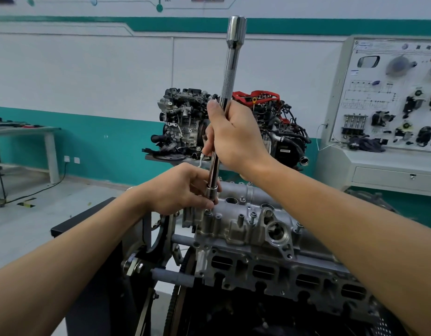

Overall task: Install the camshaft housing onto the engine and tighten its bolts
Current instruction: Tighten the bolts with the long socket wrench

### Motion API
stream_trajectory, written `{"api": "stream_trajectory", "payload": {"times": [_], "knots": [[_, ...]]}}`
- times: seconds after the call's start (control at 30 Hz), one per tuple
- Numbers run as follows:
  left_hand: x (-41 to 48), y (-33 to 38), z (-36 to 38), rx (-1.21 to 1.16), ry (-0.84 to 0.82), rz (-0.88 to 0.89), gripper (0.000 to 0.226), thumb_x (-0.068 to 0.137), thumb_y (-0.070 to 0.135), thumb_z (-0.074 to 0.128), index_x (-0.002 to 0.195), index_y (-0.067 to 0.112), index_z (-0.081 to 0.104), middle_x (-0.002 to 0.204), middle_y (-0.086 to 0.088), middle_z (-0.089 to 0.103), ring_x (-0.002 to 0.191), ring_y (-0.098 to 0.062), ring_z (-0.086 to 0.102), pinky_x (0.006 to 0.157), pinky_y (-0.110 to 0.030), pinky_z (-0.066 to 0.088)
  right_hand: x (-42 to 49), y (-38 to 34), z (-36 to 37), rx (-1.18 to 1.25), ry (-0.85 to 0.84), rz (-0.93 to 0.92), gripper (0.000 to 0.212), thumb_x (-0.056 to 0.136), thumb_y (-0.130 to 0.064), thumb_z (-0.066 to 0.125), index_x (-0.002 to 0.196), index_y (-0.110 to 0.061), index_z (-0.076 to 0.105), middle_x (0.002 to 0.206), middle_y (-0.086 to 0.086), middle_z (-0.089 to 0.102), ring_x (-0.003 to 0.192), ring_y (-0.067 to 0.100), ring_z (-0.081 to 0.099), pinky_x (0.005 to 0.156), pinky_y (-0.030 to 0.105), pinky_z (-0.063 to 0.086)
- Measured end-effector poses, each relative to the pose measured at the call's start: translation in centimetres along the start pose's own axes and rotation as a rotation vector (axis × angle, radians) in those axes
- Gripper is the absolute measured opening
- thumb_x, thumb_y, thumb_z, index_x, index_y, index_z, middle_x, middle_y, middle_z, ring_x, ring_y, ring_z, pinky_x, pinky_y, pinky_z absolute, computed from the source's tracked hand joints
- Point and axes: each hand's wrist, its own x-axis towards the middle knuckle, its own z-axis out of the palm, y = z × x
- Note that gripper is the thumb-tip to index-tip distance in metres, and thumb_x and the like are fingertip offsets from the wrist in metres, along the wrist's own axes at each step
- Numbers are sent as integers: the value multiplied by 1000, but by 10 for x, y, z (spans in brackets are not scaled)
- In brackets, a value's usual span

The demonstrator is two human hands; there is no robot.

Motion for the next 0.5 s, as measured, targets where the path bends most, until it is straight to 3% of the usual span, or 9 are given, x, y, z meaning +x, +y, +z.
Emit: {"api": "stream_trajectory", "payload": {"times": [0.13, 0.3, 0.37, 0.43, 0.5], "knots": [[2, -6, 0, -61, 9, -12, 34, 82, 5, 80, 114, 13, 69, 101, -4, 78, 94, -17, 75, 87, -28, 57, 14, 6, 2, -39, 7, 75, 37, 107, -33, 38, 87, -5, 50, 57, 9, 53, 39, 18, 60, 56, 46, 54], [1, -9, -3, -20, 15, -23, 35, 83, 15, 81, 116, 20, 72, 116, 10, 74, 106, -8, 70, 100, -29, 50, 22, 11, 6, 65, -6, 191, 31, 106, -34, 39, 86, -11, 42, 55, 4, 47, 39, 19, 55, 64, 55, 57], [-1, -8, -4, 24, -10, -21, 34, 84, 17, 81, 117, 20, 72, 116, 13, 73, 112, -6, 67, 105, -28, 46, 20, 10, 6, 122, 4, 220, 31, 106, -34, 41, 83, -14, 41, 56, 1, 43, 42, 17, 48, 56, 46, 57], [-3, -7, -3, 74, -17, -18, 32, 85, 17, 79, 116, 18, 72, 115, 13, 74, 113, -4, 66, 106, -27, 46, 16, 8, 7, 167, 50, 210, 32, 106, -33, 41, 79, -16, 39, 58, 0, 37, 45, 16, 39, 51, 34, 48], [-5, -8, -2, 92, -6, 3, 26, 86, 15, 78, 111, 13, 73, 112, 9, 75, 111, -5, 68, 105, -28, 48, 11, 8, 11, 139, 90, 125, 34, 105, -35, 42, 76, -18, 37, 59, -1, 36, 53, 20, 36, 58, 39, 42]]}}
